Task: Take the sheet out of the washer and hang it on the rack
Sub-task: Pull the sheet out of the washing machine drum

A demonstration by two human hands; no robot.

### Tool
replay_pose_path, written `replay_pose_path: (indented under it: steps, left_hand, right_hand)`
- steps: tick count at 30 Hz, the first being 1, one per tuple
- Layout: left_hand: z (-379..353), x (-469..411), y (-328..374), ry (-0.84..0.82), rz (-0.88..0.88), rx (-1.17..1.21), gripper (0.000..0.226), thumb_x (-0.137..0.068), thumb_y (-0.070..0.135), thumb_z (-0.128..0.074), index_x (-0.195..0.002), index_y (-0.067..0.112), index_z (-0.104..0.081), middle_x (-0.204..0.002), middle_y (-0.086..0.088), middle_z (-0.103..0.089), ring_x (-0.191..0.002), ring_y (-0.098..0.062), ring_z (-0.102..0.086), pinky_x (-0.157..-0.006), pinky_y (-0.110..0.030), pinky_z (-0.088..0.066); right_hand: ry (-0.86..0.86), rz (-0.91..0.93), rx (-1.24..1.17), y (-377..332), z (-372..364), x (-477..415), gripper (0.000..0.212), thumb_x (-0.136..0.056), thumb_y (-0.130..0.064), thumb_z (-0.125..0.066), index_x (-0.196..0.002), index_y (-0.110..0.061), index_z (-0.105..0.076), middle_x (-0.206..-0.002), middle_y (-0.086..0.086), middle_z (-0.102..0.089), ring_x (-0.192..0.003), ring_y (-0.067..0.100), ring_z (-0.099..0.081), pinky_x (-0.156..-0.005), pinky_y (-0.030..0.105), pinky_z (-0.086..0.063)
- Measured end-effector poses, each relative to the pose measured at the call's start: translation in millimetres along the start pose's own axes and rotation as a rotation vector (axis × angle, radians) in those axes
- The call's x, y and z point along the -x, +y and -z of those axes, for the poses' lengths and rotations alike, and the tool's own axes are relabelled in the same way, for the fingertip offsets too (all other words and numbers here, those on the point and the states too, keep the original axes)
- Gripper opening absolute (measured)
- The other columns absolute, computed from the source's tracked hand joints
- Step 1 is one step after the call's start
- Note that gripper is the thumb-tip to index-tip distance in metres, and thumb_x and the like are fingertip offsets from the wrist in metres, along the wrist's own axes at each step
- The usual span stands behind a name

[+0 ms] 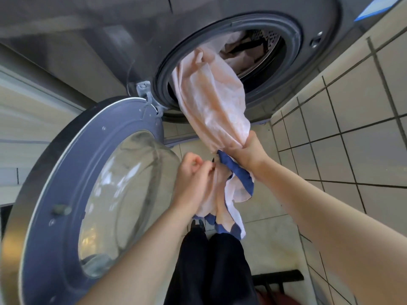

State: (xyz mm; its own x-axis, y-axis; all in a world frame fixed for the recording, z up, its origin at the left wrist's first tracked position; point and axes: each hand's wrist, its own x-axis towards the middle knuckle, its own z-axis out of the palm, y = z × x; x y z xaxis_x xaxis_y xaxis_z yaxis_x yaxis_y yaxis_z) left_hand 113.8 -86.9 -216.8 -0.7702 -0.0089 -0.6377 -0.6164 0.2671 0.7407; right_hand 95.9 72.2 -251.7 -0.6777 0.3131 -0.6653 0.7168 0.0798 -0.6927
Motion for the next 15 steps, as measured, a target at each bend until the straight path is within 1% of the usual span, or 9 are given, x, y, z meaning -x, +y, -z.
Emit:
replay_pose_path:
  steps: [1, 2, 4, 5, 6, 7, 9, 12, 15]
  left_hand:
    - [1, -9, 6, 0.016, 0.066, 0.084, 0.019, -0.078, 0.032, -0.068, -0.081, 0.026, -0.05, -0.087, -0.012, -0.069, -0.078, -0.028, -0.068, -0.077, -0.045, -0.056]
    - [2, -17, 12, 0.012, 0.117, 0.138, 0.025, -0.08, 0.037, -0.071, -0.092, 0.022, -0.054, -0.095, -0.009, -0.071, -0.084, -0.026, -0.071, -0.08, -0.043, -0.058]
    - [0, -29, 23, -0.04, 0.175, 0.159, 0.045, -0.073, 0.053, -0.075, -0.103, 0.026, -0.054, -0.093, 0.005, -0.072, -0.081, -0.015, -0.072, -0.066, -0.029, -0.059]
    - [-2, -32, 29, -0.077, 0.194, 0.152, 0.056, -0.066, 0.059, -0.077, -0.107, 0.03, -0.053, -0.09, 0.01, -0.073, -0.079, -0.011, -0.072, -0.063, -0.025, -0.057]
    - [-5, -34, 33, -0.122, 0.214, 0.147, 0.068, -0.059, 0.062, -0.079, -0.114, 0.031, -0.052, -0.093, 0.011, -0.073, -0.08, -0.011, -0.072, -0.066, -0.026, -0.058]
    - [-9, -35, 37, -0.16, 0.232, 0.136, 0.082, -0.052, 0.063, -0.081, -0.121, 0.03, -0.051, -0.101, 0.008, -0.072, -0.086, -0.013, -0.072, -0.074, -0.031, -0.059]
    - [-18, -34, 44, -0.195, 0.256, 0.091, 0.1, -0.043, 0.064, -0.083, -0.129, 0.03, -0.048, -0.111, 0.005, -0.069, -0.097, -0.017, -0.069, -0.089, -0.037, -0.055]
    - [-26, -32, 46, -0.193, 0.269, 0.067, 0.105, -0.038, 0.06, -0.085, -0.131, 0.03, -0.047, -0.113, 0.008, -0.067, -0.101, -0.013, -0.066, -0.095, -0.035, -0.051]
    - [-23, -32, 42, -0.247, 0.296, 0.076, 0.095, -0.046, 0.048, -0.089, -0.13, 0.027, -0.051, -0.111, 0.004, -0.07, -0.1, -0.015, -0.067, -0.096, -0.035, -0.051]
  right_hand:
    - [0.011, 0.018, 0.031, 1, 0, 4, 0.062, -0.075, -0.029, -0.078, -0.119, -0.02, -0.037, -0.095, -0.012, -0.052, -0.083, 0.005, -0.054, -0.061, 0.019, -0.042]
    - [0.018, 0.036, 0.059, 2, -1, 8, 0.061, -0.076, -0.028, -0.076, -0.12, -0.02, -0.035, -0.095, -0.013, -0.05, -0.086, 0.009, -0.054, -0.064, 0.022, -0.044]
    - [0.025, 0.09, 0.103, 5, -4, 19, 0.064, -0.076, -0.027, -0.074, -0.125, -0.019, -0.033, -0.095, -0.014, -0.049, -0.092, 0.016, -0.055, -0.073, 0.03, -0.046]
    - [0.024, 0.117, 0.126, 5, -6, 26, 0.066, -0.076, -0.029, -0.073, -0.127, -0.02, -0.032, -0.094, -0.016, -0.048, -0.091, 0.016, -0.055, -0.073, 0.032, -0.046]
    - [0.024, 0.14, 0.151, 4, -8, 34, 0.067, -0.076, -0.032, -0.072, -0.128, -0.022, -0.03, -0.093, -0.017, -0.048, -0.088, 0.016, -0.055, -0.071, 0.032, -0.046]
    - [0.025, 0.159, 0.181, 3, -10, 43, 0.068, -0.075, -0.036, -0.071, -0.128, -0.024, -0.029, -0.092, -0.017, -0.05, -0.084, 0.015, -0.057, -0.07, 0.033, -0.046]
    - [0.032, 0.212, 0.257, 1, -16, 59, 0.068, -0.077, -0.041, -0.071, -0.127, -0.024, -0.029, -0.092, -0.011, -0.057, -0.081, 0.015, -0.06, -0.068, 0.032, -0.047]
    - [0.023, 0.383, 0.35, 2, -24, 83, 0.056, -0.088, -0.037, -0.063, -0.133, -0.017, -0.035, -0.114, 0.002, -0.06, -0.099, 0.019, -0.06, -0.078, 0.029, -0.047]
    - [0.031, 0.507, 0.443, 2, -20, 100, 0.044, -0.092, -0.034, -0.059, -0.13, -0.019, -0.039, -0.116, 0.001, -0.061, -0.101, 0.019, -0.059, -0.084, 0.034, -0.051]
